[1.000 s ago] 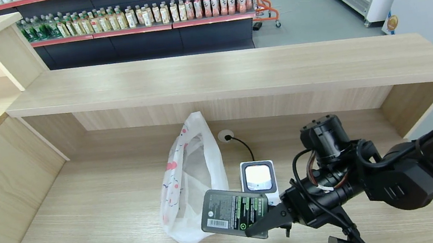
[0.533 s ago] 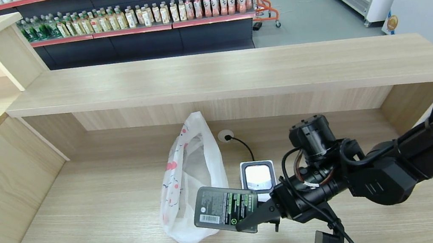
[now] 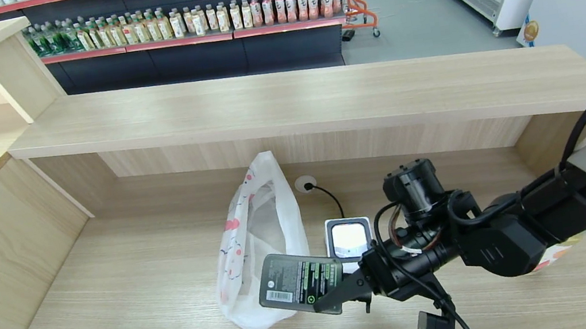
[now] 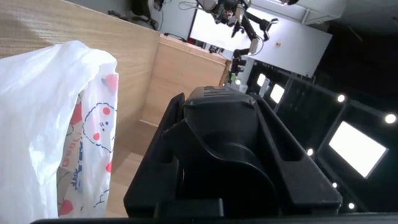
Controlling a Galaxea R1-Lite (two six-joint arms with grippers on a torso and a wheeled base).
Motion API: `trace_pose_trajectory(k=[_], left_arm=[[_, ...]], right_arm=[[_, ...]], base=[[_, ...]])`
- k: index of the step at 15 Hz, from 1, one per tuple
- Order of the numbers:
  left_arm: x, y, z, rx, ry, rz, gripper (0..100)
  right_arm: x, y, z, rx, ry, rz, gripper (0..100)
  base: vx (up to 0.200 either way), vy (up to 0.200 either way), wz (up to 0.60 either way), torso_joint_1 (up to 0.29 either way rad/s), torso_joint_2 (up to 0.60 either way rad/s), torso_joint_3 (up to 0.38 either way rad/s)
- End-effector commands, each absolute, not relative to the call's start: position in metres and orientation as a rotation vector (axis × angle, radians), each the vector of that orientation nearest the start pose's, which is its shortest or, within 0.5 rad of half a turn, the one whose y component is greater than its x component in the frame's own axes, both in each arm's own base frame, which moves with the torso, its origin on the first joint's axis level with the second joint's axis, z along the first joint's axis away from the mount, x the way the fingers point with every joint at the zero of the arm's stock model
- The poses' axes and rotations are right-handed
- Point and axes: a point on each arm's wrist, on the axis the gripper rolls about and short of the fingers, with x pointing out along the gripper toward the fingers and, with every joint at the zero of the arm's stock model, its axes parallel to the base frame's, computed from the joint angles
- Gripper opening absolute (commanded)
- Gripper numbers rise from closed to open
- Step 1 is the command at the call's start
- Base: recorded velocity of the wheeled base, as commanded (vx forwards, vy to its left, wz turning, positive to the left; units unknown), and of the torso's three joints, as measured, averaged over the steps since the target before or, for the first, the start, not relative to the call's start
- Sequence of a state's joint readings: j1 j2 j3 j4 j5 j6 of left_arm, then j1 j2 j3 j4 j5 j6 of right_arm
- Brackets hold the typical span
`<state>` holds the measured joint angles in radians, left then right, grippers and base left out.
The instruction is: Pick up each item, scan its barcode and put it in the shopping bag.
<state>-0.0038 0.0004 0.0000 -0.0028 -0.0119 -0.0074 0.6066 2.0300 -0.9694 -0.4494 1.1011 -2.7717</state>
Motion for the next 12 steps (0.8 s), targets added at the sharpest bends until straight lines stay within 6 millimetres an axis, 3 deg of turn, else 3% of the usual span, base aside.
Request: trace_pose_trajectory(k=[1,12], left_arm=[[-0.023,0.0,0.076,-0.008,-0.003,-0.015,100],[-0.023,0.0,0.076,-0.008,-0.003,-0.015,100]], right_arm=[[0.283,0.227,0.097,2.133,2.345,-1.516,0],[0.286,0.238,0.092,2.11,2.354,-1.548,0]], base=[[0.0,0.0,0.0,0.0,0.0,0.0],[0.0,0.0,0.0,0.0,0.0,0.0]])
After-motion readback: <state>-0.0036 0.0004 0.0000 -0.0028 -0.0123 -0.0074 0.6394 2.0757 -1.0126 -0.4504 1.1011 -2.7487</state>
